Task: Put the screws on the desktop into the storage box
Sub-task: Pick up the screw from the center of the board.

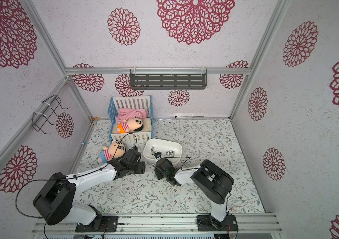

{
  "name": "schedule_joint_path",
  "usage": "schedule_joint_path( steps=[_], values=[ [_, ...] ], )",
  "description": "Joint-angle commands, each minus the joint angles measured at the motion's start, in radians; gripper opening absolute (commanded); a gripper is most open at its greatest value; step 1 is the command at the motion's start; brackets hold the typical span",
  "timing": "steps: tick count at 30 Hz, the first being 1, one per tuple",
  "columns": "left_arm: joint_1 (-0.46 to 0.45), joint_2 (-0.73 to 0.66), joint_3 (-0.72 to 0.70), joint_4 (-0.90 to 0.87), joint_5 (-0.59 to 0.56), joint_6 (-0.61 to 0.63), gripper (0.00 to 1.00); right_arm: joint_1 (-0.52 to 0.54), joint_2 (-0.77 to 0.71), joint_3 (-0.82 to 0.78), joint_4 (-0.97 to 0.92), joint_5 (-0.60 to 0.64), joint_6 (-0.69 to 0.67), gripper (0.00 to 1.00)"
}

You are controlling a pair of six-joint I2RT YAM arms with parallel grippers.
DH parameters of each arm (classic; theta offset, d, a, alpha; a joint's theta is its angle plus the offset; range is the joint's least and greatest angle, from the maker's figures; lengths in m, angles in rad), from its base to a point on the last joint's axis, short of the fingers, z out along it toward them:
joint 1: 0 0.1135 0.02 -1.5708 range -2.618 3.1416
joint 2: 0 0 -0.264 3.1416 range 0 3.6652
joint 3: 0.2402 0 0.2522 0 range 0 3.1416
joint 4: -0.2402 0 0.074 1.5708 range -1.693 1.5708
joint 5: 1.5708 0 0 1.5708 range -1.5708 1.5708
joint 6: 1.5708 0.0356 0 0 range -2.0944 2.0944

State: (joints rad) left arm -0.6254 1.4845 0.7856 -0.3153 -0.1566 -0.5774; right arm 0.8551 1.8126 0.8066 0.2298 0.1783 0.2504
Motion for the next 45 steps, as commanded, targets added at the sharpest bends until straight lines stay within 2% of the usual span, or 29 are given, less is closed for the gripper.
schedule_joint_path(
  steps=[1,23,38,45],
  values=[
    [0.004,0.011,0.020,0.002,0.010,-0.003,0.74,0.014,0.017,0.010,-0.029,0.009,-0.009,0.34],
    [0.004,0.008,0.023,-0.011,-0.001,-0.006,0.74,0.055,-0.028,-0.013,-0.007,0.020,-0.025,0.28],
    [0.004,0.012,0.026,-0.013,0.002,-0.007,0.74,0.054,0.030,0.035,-0.064,0.093,-0.014,0.33],
    [0.003,0.013,0.027,-0.013,0.002,-0.007,0.74,0.053,0.043,0.042,-0.066,0.064,-0.021,0.32]
  ],
)
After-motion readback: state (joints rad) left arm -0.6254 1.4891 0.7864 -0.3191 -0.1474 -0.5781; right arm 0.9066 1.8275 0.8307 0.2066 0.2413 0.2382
